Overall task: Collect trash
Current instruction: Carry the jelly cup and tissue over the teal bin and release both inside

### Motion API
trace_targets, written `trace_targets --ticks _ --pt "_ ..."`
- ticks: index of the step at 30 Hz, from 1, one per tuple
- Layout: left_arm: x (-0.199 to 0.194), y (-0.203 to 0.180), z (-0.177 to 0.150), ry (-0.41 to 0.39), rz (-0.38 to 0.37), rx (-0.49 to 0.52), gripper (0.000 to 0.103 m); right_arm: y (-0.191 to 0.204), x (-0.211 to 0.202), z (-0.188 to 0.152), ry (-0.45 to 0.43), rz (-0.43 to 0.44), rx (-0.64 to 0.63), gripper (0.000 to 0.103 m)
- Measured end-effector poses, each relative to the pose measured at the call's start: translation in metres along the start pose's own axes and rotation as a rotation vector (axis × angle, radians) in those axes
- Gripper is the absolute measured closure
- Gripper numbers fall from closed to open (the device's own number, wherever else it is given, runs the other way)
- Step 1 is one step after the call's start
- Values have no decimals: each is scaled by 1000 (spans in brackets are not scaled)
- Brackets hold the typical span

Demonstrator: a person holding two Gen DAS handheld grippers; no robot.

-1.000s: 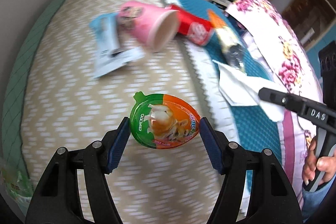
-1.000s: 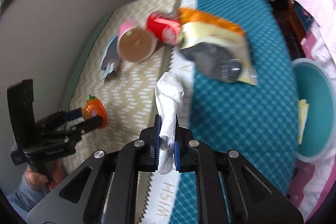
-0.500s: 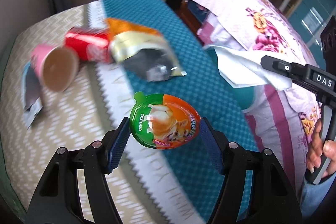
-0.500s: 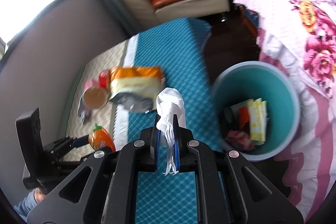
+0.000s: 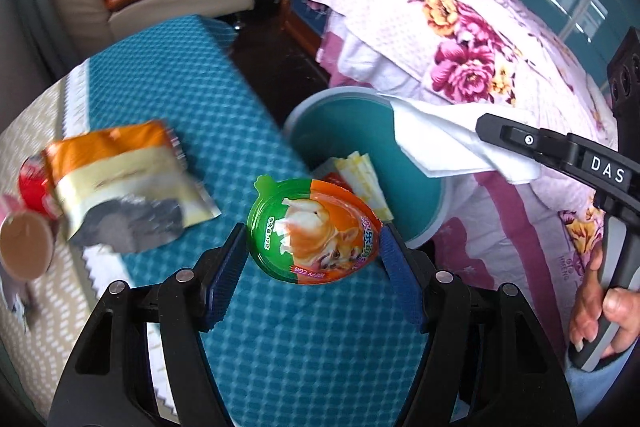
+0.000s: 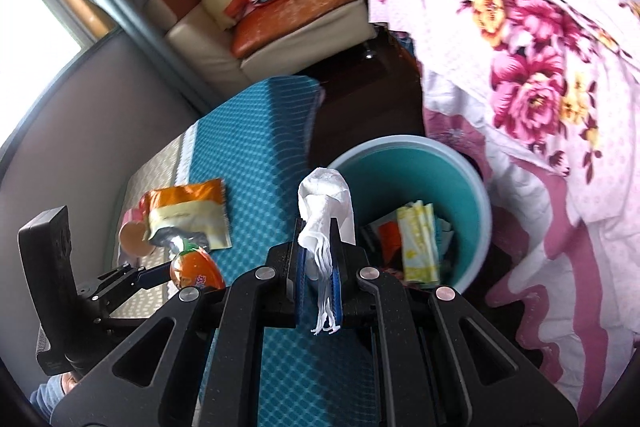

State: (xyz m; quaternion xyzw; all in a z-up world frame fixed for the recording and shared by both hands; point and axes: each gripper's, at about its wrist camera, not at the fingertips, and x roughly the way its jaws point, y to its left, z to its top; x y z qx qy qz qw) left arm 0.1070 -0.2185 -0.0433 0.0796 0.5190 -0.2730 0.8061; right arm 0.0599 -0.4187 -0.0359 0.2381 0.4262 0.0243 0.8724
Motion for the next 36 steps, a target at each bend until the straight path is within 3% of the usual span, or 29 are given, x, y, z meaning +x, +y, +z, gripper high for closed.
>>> trace_targets --ticks 9,32,36 --pt "36 -27 19 49 -3 53 35 -36 2 5 8 -17 47 93" --pt "73 -62 27 103 -50 96 34 -60 7 5 20 -50 90 93" --pt "68 -59 26 85 -32 86 22 -60 7 5 24 -54 91 93"
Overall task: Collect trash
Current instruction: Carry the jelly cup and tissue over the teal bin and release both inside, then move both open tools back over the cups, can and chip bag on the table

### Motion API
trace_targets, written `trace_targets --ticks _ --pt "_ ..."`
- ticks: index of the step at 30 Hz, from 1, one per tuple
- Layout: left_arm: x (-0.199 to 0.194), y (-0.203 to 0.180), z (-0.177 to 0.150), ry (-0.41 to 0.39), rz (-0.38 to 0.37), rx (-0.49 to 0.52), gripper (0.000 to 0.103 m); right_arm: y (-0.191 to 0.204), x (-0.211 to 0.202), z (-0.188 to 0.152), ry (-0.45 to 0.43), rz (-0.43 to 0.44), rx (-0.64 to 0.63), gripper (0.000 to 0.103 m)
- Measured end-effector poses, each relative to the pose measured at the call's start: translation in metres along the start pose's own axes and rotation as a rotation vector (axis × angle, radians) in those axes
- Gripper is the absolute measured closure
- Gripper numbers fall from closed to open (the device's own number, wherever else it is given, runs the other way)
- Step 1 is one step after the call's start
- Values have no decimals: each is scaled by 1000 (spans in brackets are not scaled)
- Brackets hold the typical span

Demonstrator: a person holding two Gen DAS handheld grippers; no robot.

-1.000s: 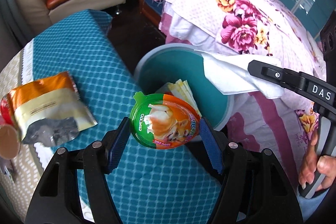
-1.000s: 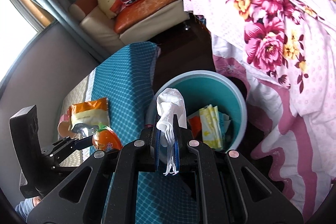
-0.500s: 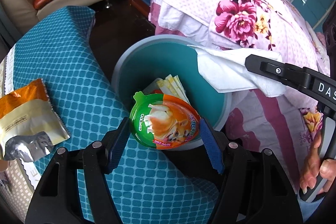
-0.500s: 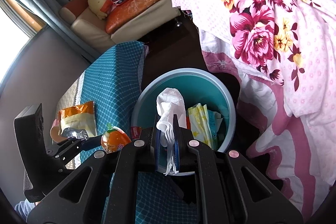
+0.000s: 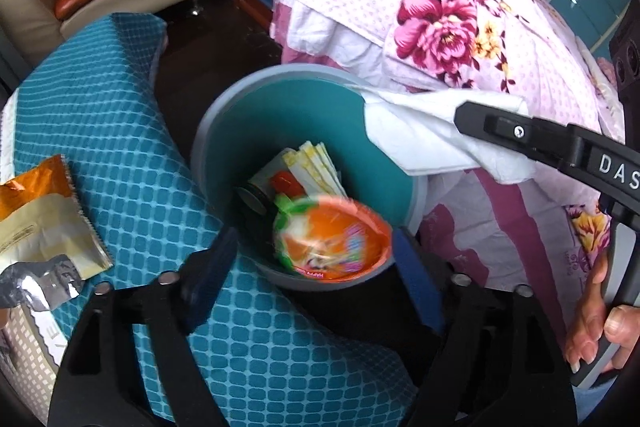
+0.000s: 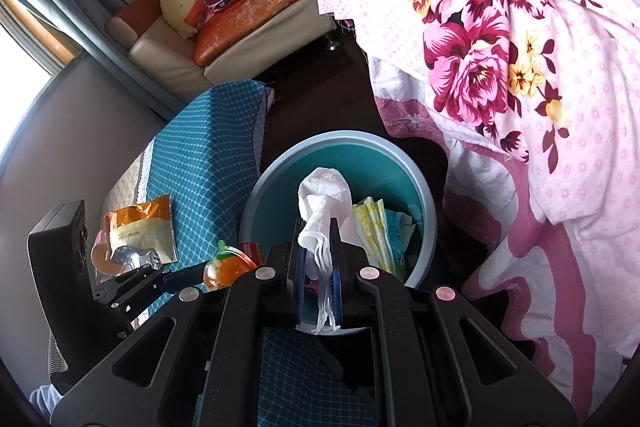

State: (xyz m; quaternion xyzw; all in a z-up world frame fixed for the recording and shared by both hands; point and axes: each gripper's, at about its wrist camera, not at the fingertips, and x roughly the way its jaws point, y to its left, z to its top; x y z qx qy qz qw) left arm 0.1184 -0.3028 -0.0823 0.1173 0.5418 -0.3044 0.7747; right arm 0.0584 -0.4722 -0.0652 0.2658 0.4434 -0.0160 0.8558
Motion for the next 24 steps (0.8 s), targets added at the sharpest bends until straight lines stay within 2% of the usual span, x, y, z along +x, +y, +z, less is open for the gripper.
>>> trace_targets --ticks 7,19,23,24 --pt "-8 12 -3 -5 26 -23 21 4 4 -1 11 3 -5 93" --pt "-12 31 -20 15 13 -78 21 18 14 -2 38 -9 -24 92" --pt "-17 39 -27 13 10 -96 21 24 19 -2 58 -5 -25 87" --pt "-18 42 -29 11 8 -102 21 24 21 -3 63 -4 -23 78"
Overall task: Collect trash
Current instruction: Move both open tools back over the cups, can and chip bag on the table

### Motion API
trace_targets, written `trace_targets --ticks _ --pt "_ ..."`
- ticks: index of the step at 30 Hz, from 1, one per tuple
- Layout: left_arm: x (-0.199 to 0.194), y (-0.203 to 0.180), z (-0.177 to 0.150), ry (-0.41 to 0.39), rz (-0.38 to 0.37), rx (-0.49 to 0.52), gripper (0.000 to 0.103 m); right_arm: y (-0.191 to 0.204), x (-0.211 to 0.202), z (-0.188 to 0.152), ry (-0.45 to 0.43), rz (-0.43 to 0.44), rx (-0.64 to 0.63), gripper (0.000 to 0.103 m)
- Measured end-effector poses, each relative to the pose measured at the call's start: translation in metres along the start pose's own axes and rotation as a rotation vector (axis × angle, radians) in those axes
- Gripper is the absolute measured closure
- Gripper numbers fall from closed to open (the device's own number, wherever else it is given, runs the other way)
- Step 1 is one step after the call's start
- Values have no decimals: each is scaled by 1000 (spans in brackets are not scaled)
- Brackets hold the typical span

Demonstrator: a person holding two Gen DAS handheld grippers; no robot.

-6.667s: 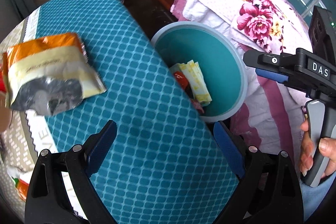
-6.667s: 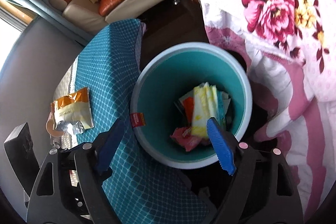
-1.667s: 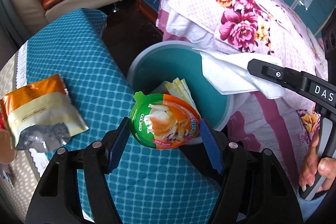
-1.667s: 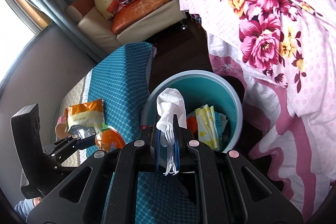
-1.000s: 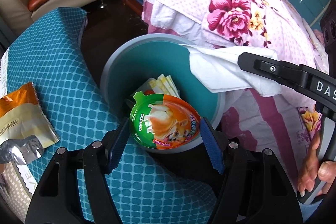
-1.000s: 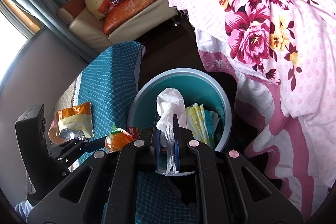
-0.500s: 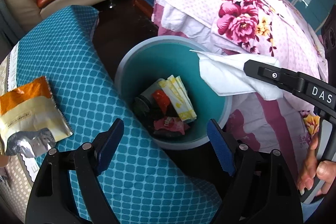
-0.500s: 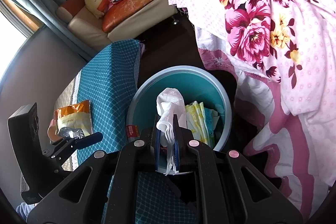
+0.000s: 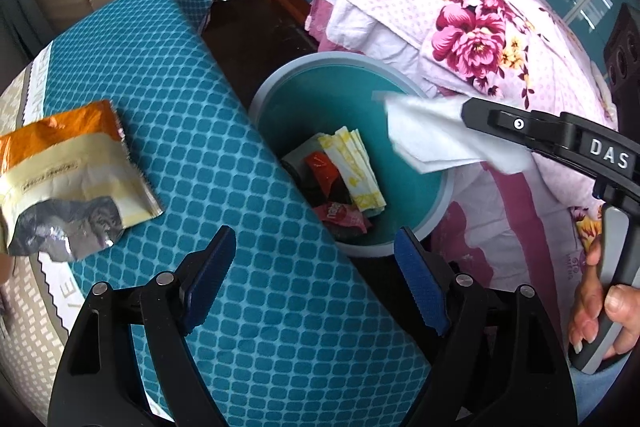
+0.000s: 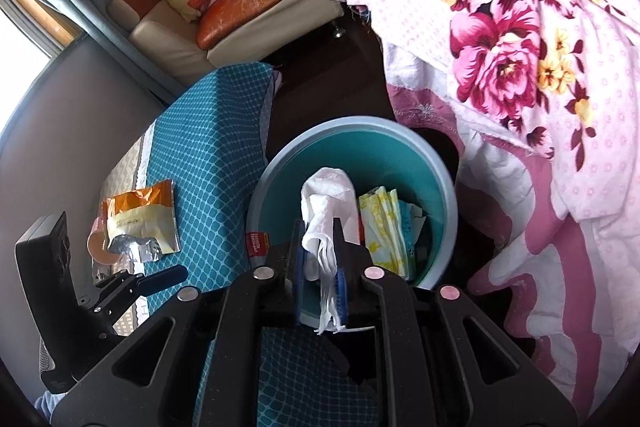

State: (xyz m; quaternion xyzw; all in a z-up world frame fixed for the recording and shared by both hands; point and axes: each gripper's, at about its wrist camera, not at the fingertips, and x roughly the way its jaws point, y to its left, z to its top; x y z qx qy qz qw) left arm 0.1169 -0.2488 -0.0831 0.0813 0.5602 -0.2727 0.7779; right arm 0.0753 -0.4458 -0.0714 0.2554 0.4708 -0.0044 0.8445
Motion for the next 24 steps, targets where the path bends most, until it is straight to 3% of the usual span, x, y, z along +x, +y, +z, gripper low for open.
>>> trace_targets --ticks 1,6,10,13,24 --pt "-2 3 -2 -1 -1 -7 21 2 1 0 1 -1 -1 59" --pt "-8 19 -11 -2 -4 -43 21 11 6 -3 26 7 11 27" --pt "-15 32 -21 -7 -1 -72 21 21 9 -8 50 0 5 26" --pt "-24 43 -30 -26 11 -95 12 33 10 -11 58 -9 -11 26" --pt "-67 98 -67 -77 23 -203 12 97 10 -27 86 -10 -117 21"
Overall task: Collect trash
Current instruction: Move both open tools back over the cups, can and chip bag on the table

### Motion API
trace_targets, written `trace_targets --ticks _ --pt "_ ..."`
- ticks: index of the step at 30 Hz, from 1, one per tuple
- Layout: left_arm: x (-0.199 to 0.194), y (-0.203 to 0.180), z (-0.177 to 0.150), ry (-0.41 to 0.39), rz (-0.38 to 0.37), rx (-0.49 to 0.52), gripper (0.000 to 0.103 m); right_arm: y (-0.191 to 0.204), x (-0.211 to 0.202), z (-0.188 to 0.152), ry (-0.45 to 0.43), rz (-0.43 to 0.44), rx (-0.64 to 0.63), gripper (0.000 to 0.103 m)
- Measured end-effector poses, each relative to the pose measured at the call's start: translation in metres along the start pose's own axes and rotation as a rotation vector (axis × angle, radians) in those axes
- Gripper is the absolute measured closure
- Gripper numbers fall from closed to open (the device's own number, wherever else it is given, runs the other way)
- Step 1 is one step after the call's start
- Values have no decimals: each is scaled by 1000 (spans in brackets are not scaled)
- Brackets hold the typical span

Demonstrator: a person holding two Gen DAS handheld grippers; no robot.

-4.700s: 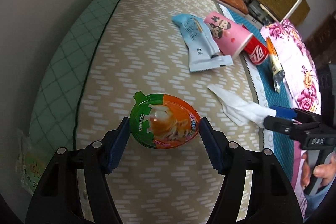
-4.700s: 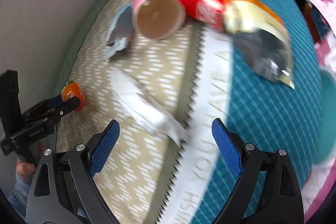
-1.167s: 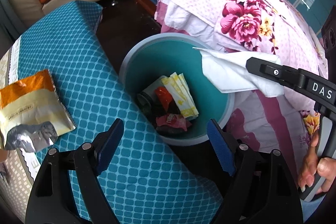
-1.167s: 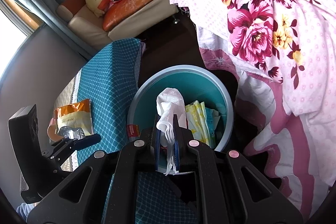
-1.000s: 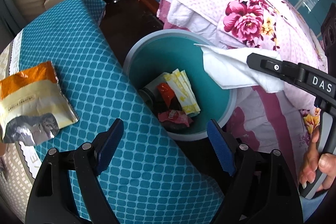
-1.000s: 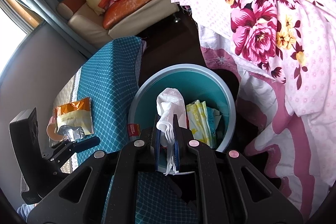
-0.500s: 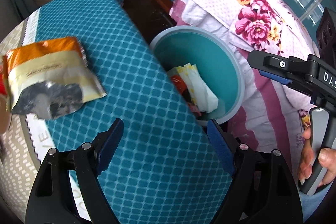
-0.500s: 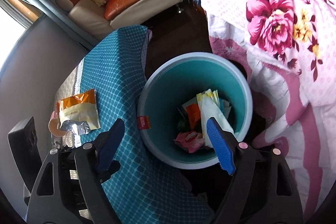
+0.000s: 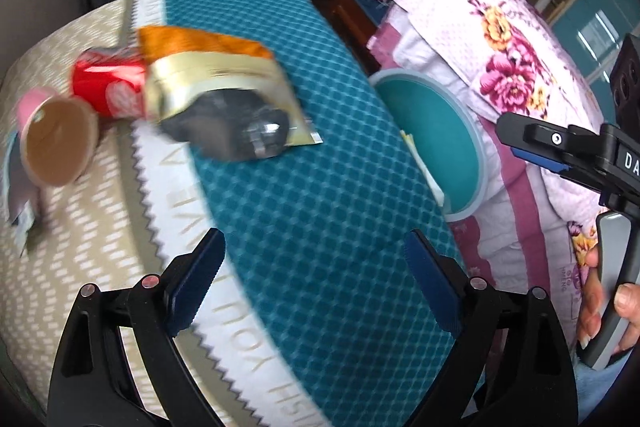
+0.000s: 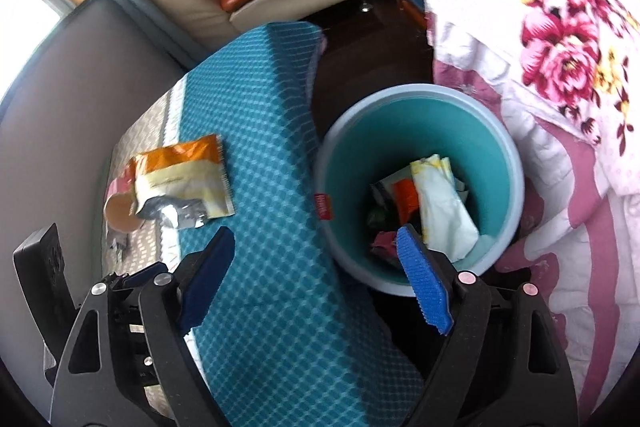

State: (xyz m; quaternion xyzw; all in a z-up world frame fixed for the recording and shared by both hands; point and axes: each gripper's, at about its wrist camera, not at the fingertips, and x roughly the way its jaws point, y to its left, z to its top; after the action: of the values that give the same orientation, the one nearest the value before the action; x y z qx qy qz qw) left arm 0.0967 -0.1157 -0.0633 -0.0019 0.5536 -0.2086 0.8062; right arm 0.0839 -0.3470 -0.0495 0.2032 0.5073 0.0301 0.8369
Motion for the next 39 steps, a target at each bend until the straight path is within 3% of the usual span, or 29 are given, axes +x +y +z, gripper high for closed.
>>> trace_targets --ticks 14,23,31,39 --pt "-70 124 -34 -133 33 -234 12 111 15 -6 64 -11 -197 20" --pt "-90 206 -39 -174 91 -402 12 187 54 2 111 -15 -353 20" --pt "-87 244 -33 -174 107 -460 12 225 102 15 169 -73 -418 20" --pt "-75 252 -15 -162 133 -449 12 232 135 18 209 -157 -481 20"
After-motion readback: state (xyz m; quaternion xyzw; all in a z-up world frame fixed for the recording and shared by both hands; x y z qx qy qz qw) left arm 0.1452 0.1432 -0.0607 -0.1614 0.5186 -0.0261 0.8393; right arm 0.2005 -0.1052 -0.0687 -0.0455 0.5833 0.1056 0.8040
